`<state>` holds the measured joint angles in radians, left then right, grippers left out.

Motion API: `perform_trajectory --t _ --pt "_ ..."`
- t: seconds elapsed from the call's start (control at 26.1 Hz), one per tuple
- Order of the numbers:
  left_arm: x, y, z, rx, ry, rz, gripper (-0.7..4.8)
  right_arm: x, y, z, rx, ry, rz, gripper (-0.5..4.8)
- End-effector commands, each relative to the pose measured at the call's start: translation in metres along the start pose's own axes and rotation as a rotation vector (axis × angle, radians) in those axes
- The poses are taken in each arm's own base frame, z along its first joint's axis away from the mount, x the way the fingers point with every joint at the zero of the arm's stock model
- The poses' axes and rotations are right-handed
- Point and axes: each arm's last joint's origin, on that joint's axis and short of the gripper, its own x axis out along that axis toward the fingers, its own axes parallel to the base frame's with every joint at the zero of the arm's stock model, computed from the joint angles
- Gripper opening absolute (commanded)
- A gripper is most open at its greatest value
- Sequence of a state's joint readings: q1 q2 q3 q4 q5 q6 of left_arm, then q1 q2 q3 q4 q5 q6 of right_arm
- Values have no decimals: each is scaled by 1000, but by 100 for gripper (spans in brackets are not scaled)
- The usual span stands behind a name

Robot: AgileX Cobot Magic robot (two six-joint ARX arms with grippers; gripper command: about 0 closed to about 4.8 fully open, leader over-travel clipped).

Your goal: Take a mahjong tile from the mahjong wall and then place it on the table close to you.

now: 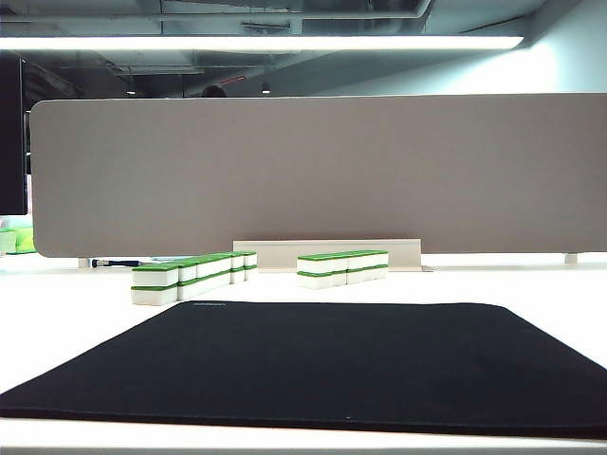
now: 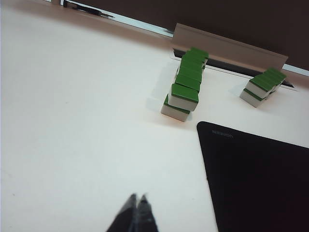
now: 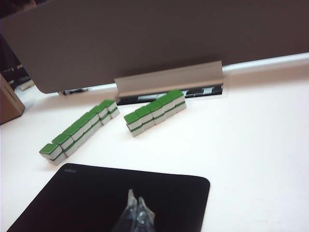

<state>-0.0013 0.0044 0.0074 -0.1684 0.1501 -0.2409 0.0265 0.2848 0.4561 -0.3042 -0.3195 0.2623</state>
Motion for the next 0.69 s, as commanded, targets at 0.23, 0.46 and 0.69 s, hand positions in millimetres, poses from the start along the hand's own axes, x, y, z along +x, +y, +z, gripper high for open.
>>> perform_trajectory --t 0.23,0.46,0.69 --pt "0 0 0 -4 6 -7 -2 36 -2 27 31 104 67 -1" --pt "0 0 0 -4 6 -7 -2 54 -4 33 46 150 146 -1" --pt "0 0 0 -4 7 -11 -2 56 -5 34 42 143 148 -1"
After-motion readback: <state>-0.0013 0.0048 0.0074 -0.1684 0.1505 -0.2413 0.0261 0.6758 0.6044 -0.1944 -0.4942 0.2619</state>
